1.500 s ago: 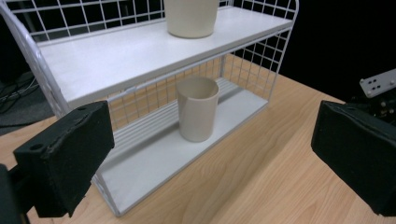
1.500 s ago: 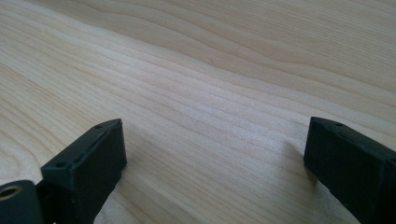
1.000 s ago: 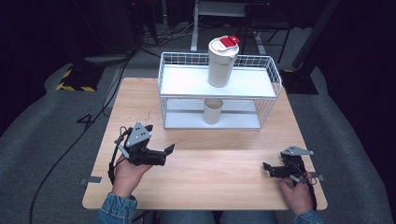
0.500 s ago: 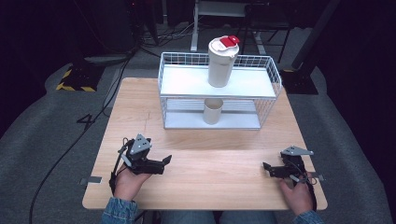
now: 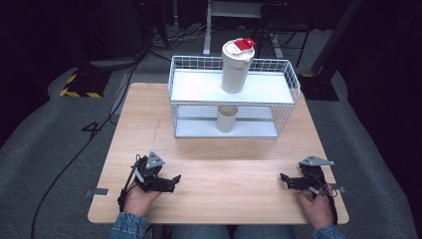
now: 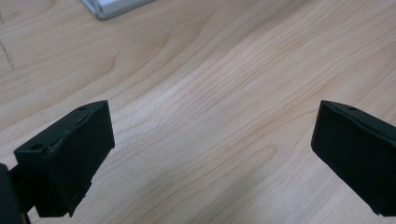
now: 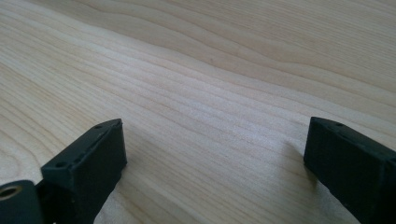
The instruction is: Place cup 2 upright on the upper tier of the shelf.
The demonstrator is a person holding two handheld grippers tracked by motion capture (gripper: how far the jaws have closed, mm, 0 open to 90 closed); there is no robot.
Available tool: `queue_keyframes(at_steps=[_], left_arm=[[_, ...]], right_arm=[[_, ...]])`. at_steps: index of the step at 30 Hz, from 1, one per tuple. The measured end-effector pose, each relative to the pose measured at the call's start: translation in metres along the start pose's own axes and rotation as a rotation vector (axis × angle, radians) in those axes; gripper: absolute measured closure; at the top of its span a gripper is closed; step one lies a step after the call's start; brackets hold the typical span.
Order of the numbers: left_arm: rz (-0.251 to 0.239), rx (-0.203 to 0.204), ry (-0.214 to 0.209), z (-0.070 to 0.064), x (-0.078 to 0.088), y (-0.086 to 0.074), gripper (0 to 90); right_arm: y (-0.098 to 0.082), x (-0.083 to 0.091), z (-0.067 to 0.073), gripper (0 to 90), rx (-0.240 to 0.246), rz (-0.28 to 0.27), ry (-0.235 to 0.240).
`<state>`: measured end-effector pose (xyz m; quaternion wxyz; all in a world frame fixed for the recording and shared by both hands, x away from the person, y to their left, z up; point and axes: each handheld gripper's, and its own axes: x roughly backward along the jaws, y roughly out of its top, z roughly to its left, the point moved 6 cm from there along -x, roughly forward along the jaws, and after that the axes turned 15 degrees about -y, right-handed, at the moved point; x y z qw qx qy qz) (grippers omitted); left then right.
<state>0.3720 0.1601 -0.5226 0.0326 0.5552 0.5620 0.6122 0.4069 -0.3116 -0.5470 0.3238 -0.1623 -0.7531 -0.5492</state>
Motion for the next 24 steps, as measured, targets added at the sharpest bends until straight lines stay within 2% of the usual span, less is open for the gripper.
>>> queue_keyframes(at_steps=[3, 4, 5, 6, 8, 10, 12, 17, 18, 19, 24], left_arm=[[0.016, -0.001, 0.011, 0.003, -0.002, -0.003, 0.1], [0.058, -0.019, 0.041, 0.006, -0.004, -0.006, 0.1], [0.058, -0.019, 0.041, 0.006, -0.004, -0.006, 0.1], [0.082, -0.018, 0.050, 0.007, -0.007, -0.009, 0.1], [0.101, -0.020, 0.054, 0.007, -0.009, -0.011, 0.1], [0.150, -0.001, 0.052, 0.009, -0.014, -0.015, 0.1], [0.165, 0.011, 0.046, 0.009, -0.016, -0.016, 0.1], [0.121, 0.016, 0.055, 0.011, -0.018, -0.017, 0.0], [0.085, 0.009, 0.062, 0.013, -0.019, -0.018, 0.1], [0.081, 0.020, 0.059, 0.012, -0.019, -0.018, 0.1], [0.082, 0.017, 0.061, 0.012, -0.019, -0.018, 0.1]], right_arm=[[0.000, 0.000, 0.000, 5.8, 0.000, 0.000, 0.000], [0.000, 0.000, 0.000, 5.8, 0.000, 0.000, 0.000], [0.000, 0.000, 0.000, 5.8, 0.000, 0.000, 0.000], [0.000, 0.000, 0.000, 5.7, 0.000, 0.000, 0.000], [0.000, 0.000, 0.000, 5.7, 0.000, 0.000, 0.000], [0.000, 0.000, 0.000, 5.8, 0.000, 0.000, 0.000], [0.000, 0.000, 0.000, 5.8, 0.000, 0.000, 0.000], [0.000, 0.000, 0.000, 5.7, 0.000, 0.000, 0.000], [0.000, 0.000, 0.000, 5.7, 0.000, 0.000, 0.000], [0.000, 0.000, 0.000, 5.8, 0.000, 0.000, 0.000], [0.000, 0.000, 0.000, 5.8, 0.000, 0.000, 0.000]])
